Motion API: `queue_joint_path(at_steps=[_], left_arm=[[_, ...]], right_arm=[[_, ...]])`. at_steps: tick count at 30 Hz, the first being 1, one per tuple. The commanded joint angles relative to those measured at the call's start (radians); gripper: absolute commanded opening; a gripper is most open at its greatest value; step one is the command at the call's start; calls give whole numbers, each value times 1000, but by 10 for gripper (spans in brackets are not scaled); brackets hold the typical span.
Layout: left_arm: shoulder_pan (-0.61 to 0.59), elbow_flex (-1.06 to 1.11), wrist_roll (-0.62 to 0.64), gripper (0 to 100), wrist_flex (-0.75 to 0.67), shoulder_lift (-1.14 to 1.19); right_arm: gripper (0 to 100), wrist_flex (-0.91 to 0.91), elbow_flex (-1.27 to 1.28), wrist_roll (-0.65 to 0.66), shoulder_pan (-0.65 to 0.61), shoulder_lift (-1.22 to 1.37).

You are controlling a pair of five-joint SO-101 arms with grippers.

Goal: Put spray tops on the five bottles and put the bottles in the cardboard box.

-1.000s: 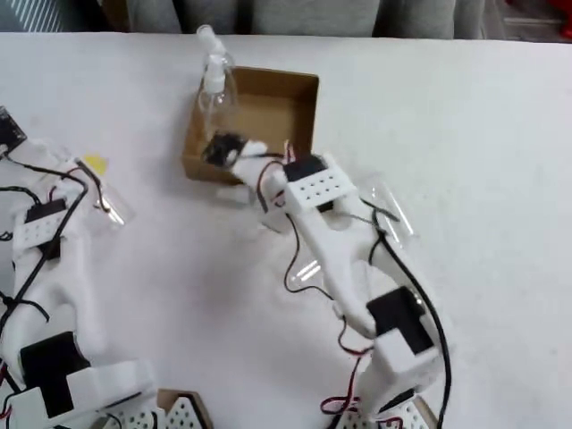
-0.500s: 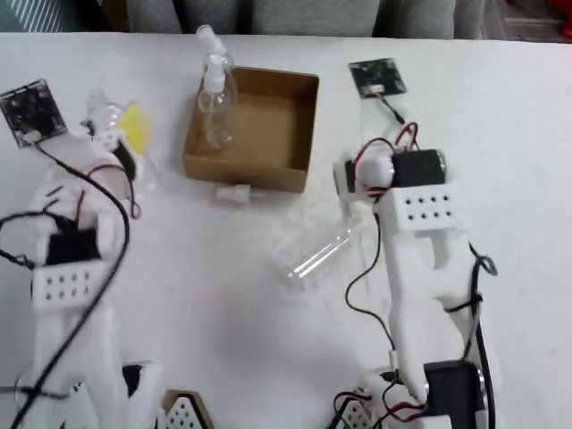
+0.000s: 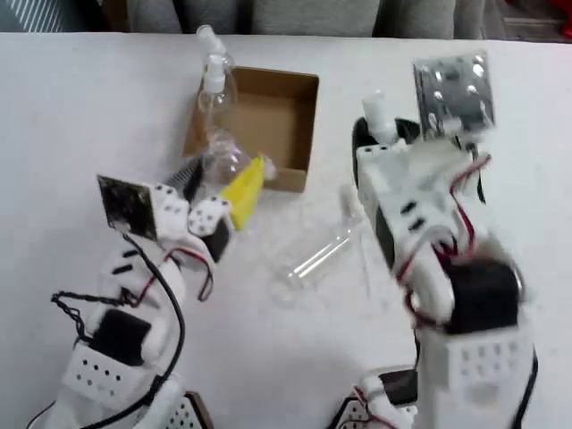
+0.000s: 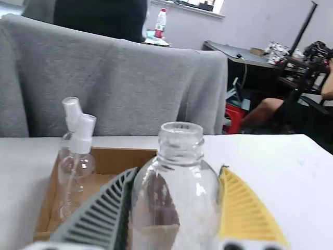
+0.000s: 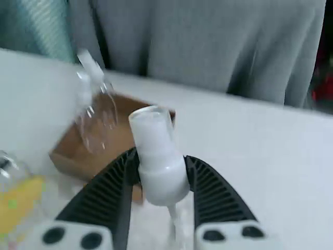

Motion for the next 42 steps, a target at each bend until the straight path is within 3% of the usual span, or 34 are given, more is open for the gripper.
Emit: queue_joint_path(at_steps=[1,4,6,12,22,33,42], left_arm=[[97,75,-12,30,3,-133],[137,160,-83,28,3,-196],[157,215,-120,28,3,-231],[185,287,-123,28,11,-363],[185,410,-126,28,3,-539],[185,413,-127,28,3,-538],[185,414,-129,28,3,-538]], right_arm=[[17,-142,-44,-12,-96,-134],[17,-211,-46,-28,-206,-179],[16,-249,-51,-104,-280,-202],[16,-386,-44,-252,-414,-213],[16,-575,20,-345,-424,-120],[16,-860,423,-351,-424,-262],[16,-872,574,-350,-490,-412]])
